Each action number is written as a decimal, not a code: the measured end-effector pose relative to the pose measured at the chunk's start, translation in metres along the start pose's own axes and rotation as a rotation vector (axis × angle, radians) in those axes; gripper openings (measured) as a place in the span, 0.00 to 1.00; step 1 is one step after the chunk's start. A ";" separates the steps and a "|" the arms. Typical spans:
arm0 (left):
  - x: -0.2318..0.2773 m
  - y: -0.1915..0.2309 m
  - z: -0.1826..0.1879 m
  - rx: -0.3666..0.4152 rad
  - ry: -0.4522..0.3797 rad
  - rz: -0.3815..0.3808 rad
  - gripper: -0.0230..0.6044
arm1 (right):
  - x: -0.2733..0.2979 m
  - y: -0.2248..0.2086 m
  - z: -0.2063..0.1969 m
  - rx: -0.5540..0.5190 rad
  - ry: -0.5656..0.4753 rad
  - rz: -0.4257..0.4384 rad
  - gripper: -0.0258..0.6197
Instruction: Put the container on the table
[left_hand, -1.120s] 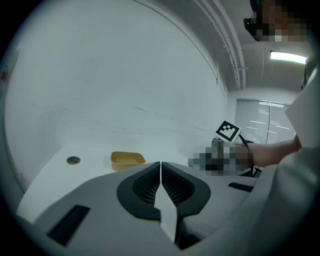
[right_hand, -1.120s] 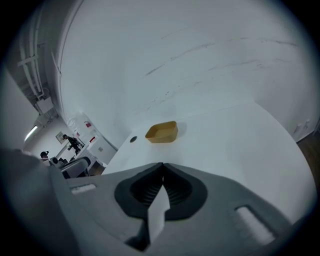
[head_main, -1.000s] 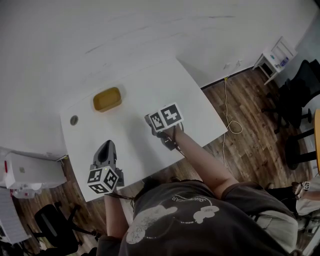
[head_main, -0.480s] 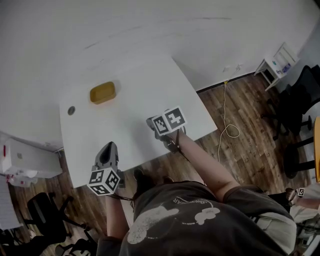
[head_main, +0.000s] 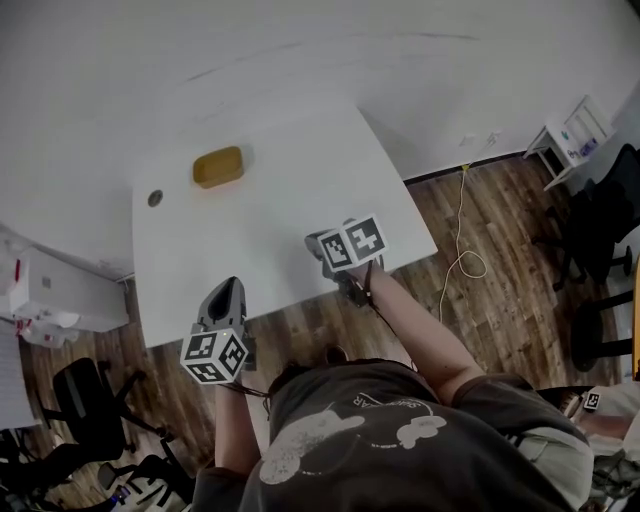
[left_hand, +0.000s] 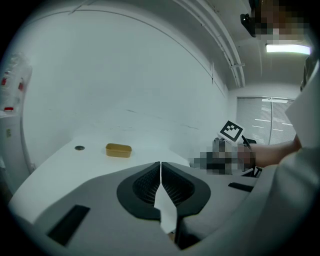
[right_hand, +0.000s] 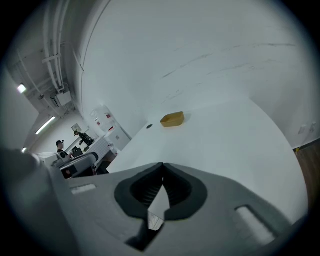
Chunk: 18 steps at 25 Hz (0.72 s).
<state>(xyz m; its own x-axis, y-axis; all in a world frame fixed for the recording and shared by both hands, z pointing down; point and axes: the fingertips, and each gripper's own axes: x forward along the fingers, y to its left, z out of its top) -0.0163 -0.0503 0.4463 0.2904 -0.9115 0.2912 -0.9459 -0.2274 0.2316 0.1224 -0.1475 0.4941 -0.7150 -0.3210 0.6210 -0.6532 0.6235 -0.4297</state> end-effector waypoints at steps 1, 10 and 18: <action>-0.002 0.000 -0.001 0.003 0.004 -0.002 0.05 | -0.001 0.002 -0.001 0.002 -0.003 0.004 0.04; -0.030 -0.002 -0.004 0.011 0.002 -0.066 0.05 | -0.015 0.032 -0.023 0.019 -0.029 -0.033 0.04; -0.091 0.007 -0.015 0.033 0.019 -0.134 0.05 | -0.027 0.095 -0.056 0.028 -0.068 -0.083 0.04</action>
<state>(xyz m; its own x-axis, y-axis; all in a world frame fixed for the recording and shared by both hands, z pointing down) -0.0472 0.0364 0.4353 0.4166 -0.8656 0.2777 -0.9027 -0.3579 0.2386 0.0938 -0.0392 0.4729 -0.6725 -0.4192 0.6099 -0.7171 0.5730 -0.3968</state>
